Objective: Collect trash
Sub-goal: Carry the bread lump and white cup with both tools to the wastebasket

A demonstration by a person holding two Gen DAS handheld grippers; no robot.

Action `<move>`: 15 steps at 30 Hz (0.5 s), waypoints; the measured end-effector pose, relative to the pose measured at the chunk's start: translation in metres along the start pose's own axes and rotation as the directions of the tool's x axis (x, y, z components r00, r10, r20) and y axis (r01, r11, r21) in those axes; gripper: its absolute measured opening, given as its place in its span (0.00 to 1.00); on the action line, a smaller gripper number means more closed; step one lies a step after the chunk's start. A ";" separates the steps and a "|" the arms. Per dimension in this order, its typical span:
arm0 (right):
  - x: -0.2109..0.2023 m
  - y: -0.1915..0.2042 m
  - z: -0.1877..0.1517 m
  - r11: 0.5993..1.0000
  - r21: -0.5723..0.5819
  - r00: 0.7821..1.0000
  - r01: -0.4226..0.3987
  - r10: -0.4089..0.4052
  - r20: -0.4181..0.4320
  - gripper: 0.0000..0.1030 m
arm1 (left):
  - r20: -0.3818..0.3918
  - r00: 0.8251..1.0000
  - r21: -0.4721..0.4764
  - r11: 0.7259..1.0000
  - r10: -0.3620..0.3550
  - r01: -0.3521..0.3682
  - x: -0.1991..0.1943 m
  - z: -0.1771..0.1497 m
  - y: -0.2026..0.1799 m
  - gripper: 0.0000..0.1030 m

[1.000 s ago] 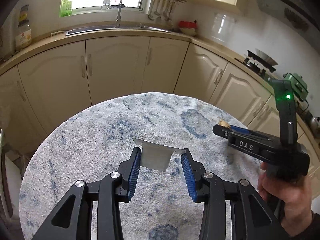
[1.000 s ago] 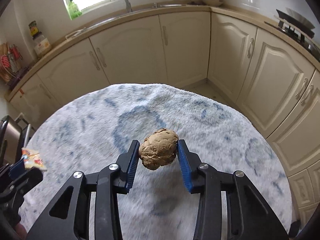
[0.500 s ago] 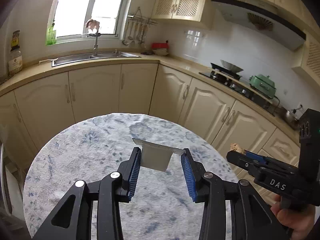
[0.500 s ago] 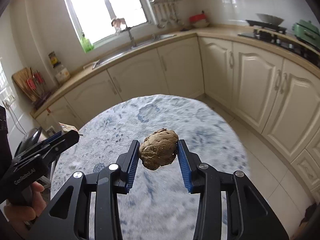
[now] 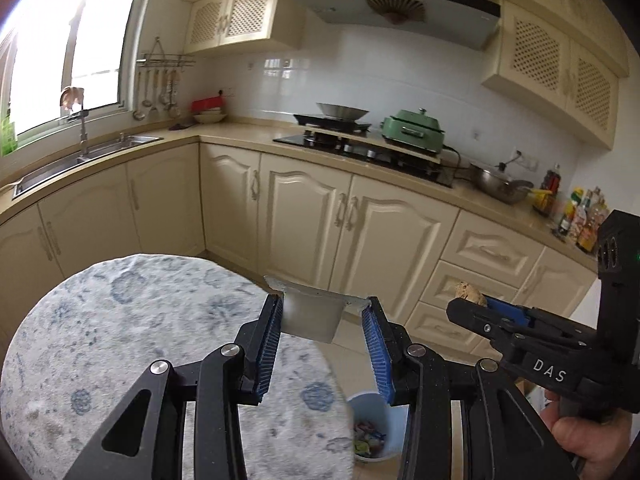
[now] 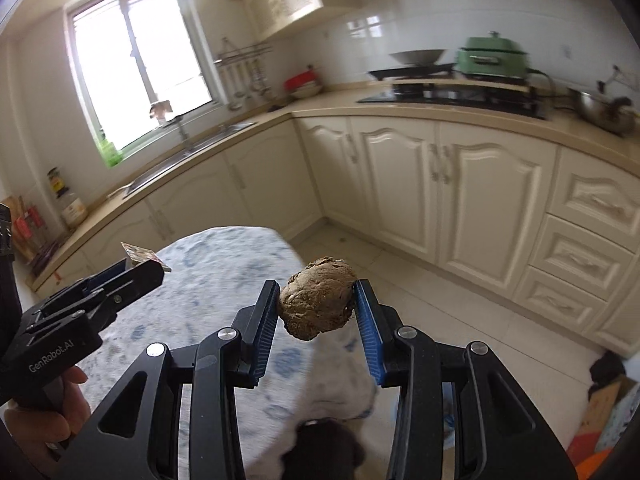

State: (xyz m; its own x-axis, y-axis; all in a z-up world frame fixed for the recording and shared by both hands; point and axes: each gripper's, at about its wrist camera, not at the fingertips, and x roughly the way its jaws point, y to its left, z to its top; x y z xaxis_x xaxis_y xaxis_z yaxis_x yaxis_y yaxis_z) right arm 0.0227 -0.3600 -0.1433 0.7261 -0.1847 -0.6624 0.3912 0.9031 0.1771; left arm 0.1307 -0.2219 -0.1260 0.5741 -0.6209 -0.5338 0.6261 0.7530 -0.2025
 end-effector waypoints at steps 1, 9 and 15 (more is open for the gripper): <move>-0.006 -0.014 -0.001 1.000 0.018 1.000 0.020 -0.020 0.004 0.38 | -0.004 1.000 0.011 1.000 -0.017 0.017 0.005 0.004 -0.010 0.36; -0.013 -0.104 -0.014 0.976 0.119 0.984 0.180 -0.177 -0.033 0.38 | -0.091 0.987 0.055 0.989 -0.130 0.135 0.078 0.015 -0.070 0.36; 0.029 -0.162 -0.045 0.955 0.188 0.966 0.229 -0.198 -0.167 0.38 | -0.307 0.933 0.032 0.978 -0.186 0.205 0.178 -0.011 -0.094 0.36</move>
State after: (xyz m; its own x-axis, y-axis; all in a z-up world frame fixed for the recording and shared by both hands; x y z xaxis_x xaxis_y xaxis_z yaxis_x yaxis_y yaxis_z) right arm -0.0449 -0.4941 -0.2241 0.5290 -0.2927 -0.7965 0.6460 0.7476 0.1543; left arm 0.1687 -0.4006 -0.2111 0.2574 -0.6525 -0.7127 0.7473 0.6021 -0.2813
